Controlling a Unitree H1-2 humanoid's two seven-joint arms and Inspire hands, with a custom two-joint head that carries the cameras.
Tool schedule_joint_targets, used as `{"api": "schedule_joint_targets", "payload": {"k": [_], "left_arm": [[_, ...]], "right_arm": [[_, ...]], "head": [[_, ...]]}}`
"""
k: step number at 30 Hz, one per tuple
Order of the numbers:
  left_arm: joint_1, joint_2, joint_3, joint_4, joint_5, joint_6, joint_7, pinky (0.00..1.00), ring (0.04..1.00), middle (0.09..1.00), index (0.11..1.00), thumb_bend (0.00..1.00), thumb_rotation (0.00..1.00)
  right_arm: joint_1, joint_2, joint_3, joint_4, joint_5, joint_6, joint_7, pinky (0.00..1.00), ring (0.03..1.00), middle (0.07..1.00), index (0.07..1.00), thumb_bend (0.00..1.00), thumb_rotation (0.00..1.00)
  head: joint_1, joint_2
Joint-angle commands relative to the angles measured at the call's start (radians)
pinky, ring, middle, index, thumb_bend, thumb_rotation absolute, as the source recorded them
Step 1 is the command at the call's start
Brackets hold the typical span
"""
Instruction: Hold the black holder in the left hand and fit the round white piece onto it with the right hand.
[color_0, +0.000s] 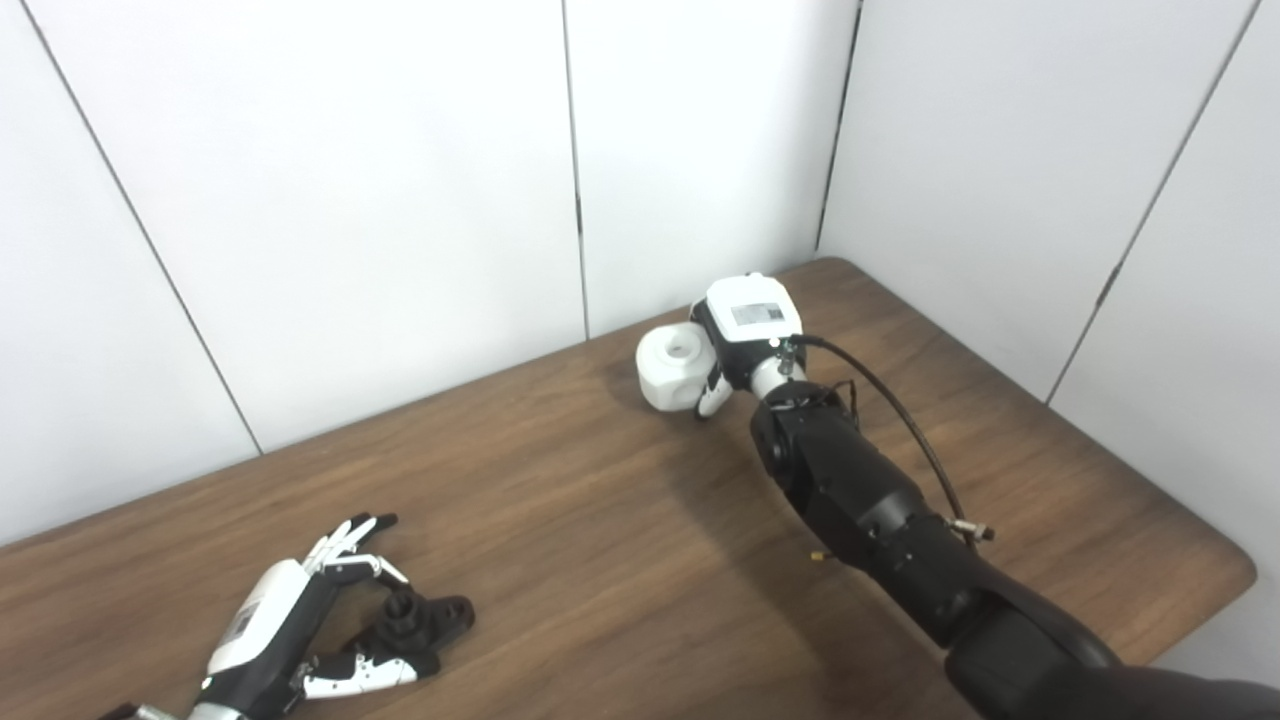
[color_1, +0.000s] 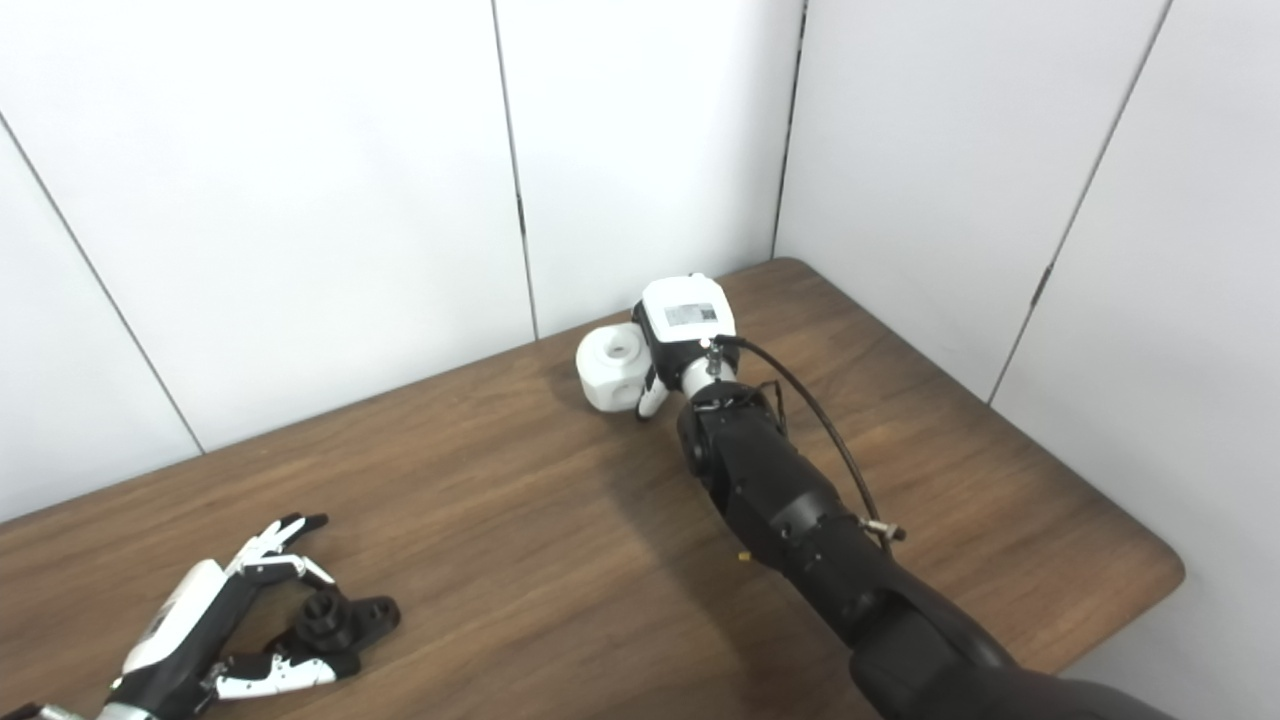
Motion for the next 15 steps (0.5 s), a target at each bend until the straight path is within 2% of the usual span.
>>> {"api": "schedule_joint_targets", "payload": {"k": [1,5,8,10,15], "left_arm": [[0.120,-0.020,-0.041,0.058,0.025,0.030,-0.036,1.00,1.000,0.944,0.483,0.52,0.05],[0.121,-0.026,-0.044,0.051,0.037,0.039,-0.030,1.00,1.000,0.943,0.483,0.52,0.05],[0.122,-0.031,-0.047,0.046,0.040,0.044,-0.030,1.00,1.000,0.946,0.483,0.52,0.05],[0.123,-0.037,-0.048,0.045,0.044,0.047,-0.029,1.00,1.000,0.948,0.483,0.52,0.05],[0.122,-0.056,-0.057,0.039,0.061,0.072,-0.030,1.00,1.000,0.949,0.483,0.52,0.05]], "right_arm": [[-0.032,-0.013,0.000,-0.002,0.015,-0.002,-0.051,0.94,0.789,0.711,0.483,0.52,0.14],[-0.027,-0.010,0.001,-0.033,0.054,0.004,-0.048,0.88,0.781,0.718,0.484,0.52,0.14],[-0.023,-0.002,-0.009,-0.104,0.105,0.008,-0.007,0.84,0.775,0.720,0.483,0.52,0.14],[-0.021,0.001,-0.009,-0.170,0.137,0.017,0.041,0.82,0.777,0.722,0.483,0.52,0.14],[-0.040,0.008,0.001,-0.338,0.204,0.070,0.227,0.81,0.808,0.746,0.482,0.52,0.13]], "head": [[0.008,0.005],[0.059,0.020],[0.101,0.031],[0.134,0.039],[0.223,0.065]]}}
